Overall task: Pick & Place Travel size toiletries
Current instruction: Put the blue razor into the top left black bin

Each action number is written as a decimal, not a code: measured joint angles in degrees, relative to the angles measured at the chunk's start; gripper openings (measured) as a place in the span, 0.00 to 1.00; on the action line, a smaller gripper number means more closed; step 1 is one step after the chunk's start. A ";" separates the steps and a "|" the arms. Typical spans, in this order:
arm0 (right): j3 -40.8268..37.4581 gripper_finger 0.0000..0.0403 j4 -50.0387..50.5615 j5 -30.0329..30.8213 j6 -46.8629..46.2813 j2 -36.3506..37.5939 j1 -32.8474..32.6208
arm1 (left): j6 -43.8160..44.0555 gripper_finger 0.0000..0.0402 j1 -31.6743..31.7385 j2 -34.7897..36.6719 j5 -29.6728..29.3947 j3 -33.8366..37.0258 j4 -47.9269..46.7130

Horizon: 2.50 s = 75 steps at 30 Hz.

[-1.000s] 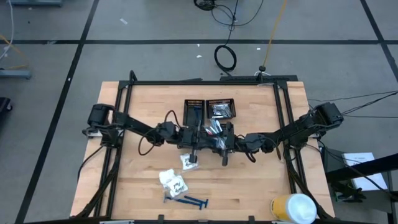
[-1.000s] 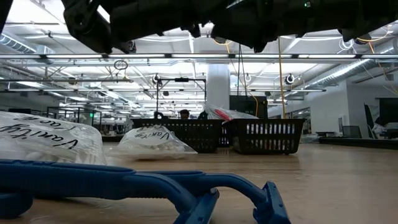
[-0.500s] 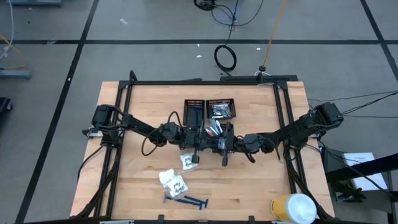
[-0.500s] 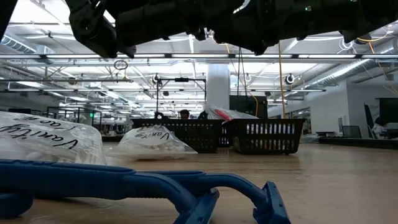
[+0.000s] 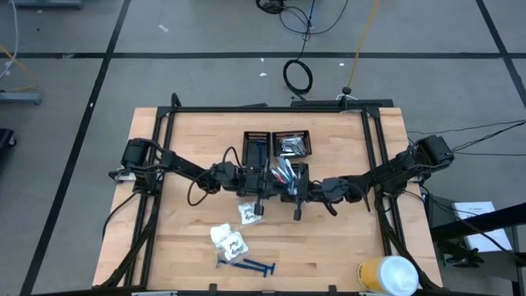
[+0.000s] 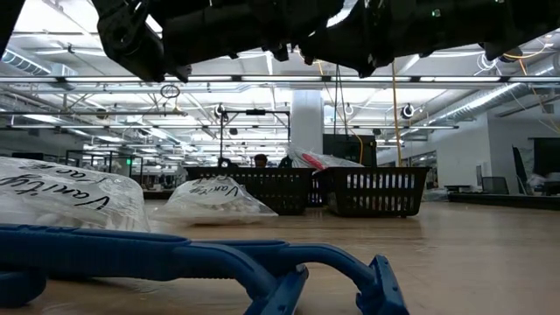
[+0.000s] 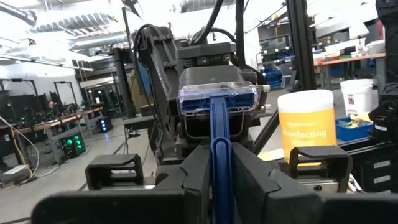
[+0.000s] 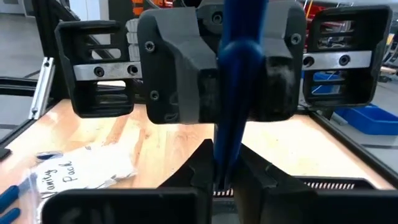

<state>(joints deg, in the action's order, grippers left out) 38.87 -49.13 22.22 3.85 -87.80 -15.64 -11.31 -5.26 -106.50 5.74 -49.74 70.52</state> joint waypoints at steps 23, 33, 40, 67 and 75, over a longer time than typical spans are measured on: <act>2.02 0.06 13.24 -7.12 -14.60 -0.03 9.91 | 6.14 0.16 -2.84 27.07 -31.40 -0.09 -58.07; 15.87 0.06 27.60 -17.39 -11.96 -6.40 21.42 | 21.01 0.16 -2.85 29.35 -47.31 -0.07 -85.05; 22.36 0.06 29.95 -22.29 -11.68 -17.14 25.31 | 25.41 0.16 -1.08 29.25 -48.33 -0.02 -90.34; 22.69 0.51 30.75 -21.36 -13.54 -13.56 26.24 | 26.08 0.16 -1.09 29.25 -47.29 0.00 -91.36; 22.62 0.48 32.91 -38.34 -12.40 -6.84 21.90 | 28.16 0.16 -1.09 29.25 -40.58 0.00 -91.42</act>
<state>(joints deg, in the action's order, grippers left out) 61.49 -16.22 -16.12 -8.55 -94.64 6.26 16.85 -6.35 -77.25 -34.85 -49.74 -20.91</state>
